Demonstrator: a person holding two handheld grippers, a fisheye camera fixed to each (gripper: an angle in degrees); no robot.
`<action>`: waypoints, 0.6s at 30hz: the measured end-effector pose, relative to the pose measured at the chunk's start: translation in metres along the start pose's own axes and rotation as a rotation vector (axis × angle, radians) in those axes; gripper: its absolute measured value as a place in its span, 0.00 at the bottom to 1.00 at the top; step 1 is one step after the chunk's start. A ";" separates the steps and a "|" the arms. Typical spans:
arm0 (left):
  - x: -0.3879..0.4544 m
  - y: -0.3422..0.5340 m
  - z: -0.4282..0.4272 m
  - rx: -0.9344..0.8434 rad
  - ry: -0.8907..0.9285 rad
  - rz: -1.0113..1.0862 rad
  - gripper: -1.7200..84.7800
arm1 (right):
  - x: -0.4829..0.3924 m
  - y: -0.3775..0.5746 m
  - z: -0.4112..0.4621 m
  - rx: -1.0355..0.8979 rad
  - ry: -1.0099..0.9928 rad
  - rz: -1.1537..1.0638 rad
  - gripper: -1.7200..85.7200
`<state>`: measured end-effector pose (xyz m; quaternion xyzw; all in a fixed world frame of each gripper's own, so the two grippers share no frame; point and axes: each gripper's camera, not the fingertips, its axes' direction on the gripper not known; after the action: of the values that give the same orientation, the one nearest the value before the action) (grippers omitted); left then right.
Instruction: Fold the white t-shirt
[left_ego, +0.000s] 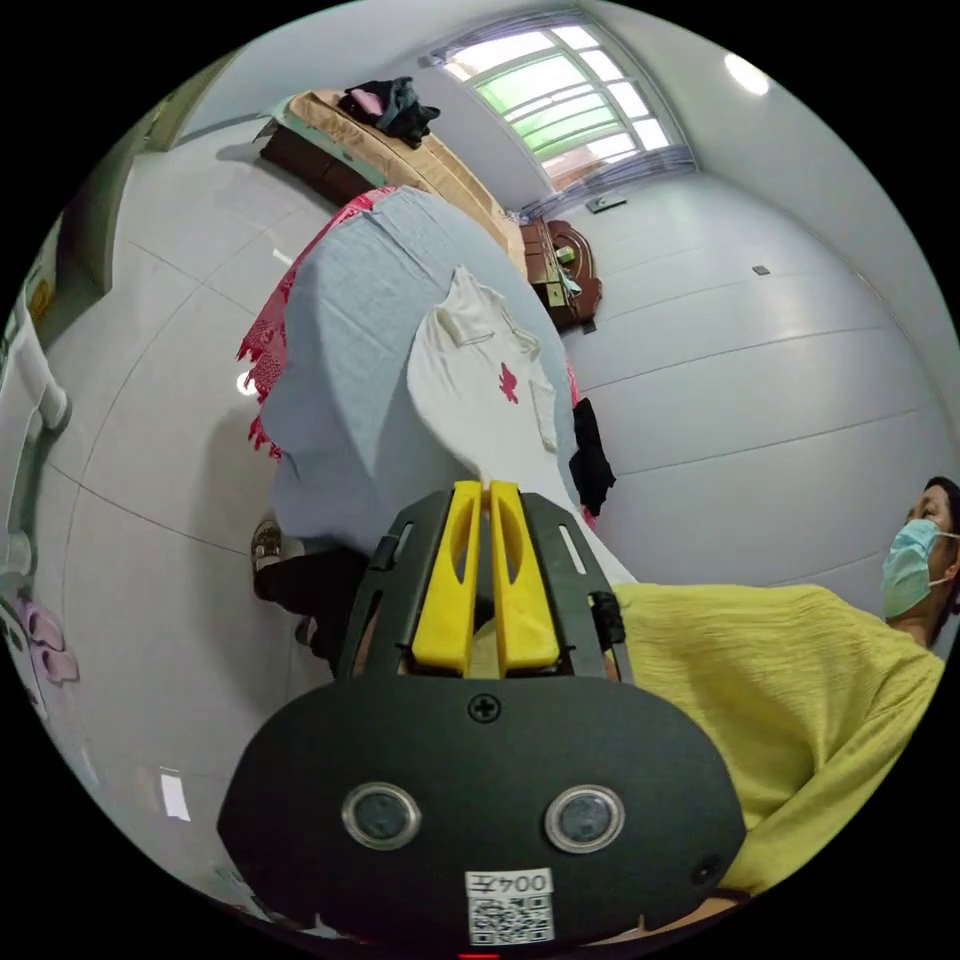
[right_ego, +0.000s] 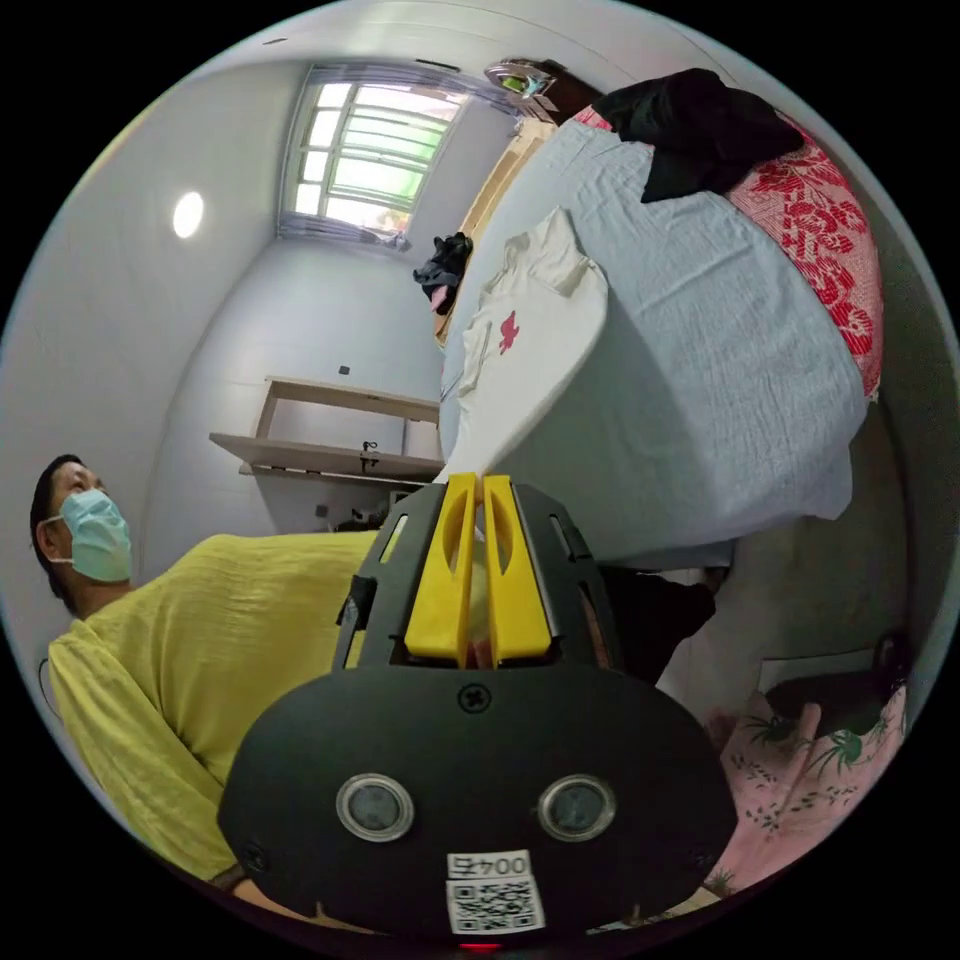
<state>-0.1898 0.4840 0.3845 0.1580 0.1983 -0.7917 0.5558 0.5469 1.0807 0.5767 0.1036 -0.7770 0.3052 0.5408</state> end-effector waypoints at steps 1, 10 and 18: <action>0.001 -0.004 0.001 0.008 0.009 -0.009 0.04 | 0.001 -0.016 0.003 0.016 -0.015 0.013 0.01; 0.049 -0.138 0.023 0.053 0.097 0.015 0.04 | -0.030 -0.174 0.036 0.117 -0.021 -0.002 0.02; 0.103 -0.298 0.071 0.040 0.064 0.060 0.04 | -0.057 -0.342 0.079 0.141 0.071 -0.062 0.02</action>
<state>-0.5066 0.4558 0.4388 0.2003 0.1953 -0.7731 0.5692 0.6758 0.7534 0.6309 0.1546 -0.7304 0.3455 0.5686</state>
